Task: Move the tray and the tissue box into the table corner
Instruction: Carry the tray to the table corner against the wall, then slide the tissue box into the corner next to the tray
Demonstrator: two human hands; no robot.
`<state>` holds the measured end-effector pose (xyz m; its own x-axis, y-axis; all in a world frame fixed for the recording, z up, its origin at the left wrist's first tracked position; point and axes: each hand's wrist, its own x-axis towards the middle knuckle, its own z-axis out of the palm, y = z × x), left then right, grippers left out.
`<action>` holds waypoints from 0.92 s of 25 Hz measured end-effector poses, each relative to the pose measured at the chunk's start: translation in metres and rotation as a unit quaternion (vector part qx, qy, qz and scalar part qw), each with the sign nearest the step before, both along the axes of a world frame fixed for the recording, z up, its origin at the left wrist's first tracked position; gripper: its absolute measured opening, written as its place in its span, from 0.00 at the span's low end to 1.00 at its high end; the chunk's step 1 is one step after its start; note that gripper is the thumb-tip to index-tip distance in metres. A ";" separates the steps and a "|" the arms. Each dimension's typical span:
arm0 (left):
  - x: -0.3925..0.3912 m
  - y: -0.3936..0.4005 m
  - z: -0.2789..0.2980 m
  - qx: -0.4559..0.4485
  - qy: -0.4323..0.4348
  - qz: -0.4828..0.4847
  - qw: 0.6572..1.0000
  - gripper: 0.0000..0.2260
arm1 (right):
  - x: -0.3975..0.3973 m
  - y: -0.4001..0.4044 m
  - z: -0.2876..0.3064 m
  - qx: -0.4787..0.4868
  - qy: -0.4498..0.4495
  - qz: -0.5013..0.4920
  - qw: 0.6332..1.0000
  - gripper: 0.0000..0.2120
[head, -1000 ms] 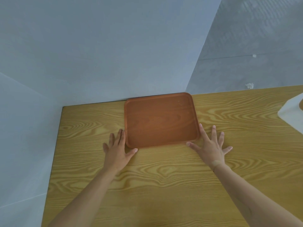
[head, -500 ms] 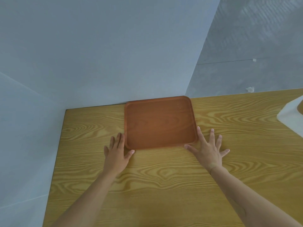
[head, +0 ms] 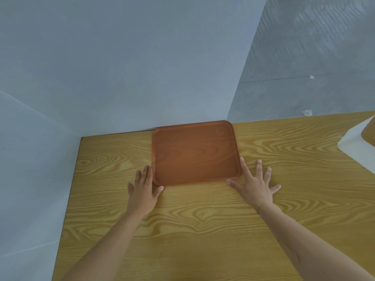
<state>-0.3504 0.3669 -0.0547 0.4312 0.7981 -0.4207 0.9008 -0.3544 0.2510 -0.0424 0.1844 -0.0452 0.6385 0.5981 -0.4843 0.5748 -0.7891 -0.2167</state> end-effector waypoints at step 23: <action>0.039 -0.094 0.144 0.029 -0.198 -0.329 0.923 0.29 | -0.070 -0.168 0.154 0.178 -0.114 0.192 0.958 0.25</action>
<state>-0.3118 0.2729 0.0895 0.9415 0.3249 -0.0900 0.3270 -0.8152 0.4781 -0.1121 0.0165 0.1085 0.4031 0.9116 -0.0806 0.8727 -0.4094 -0.2662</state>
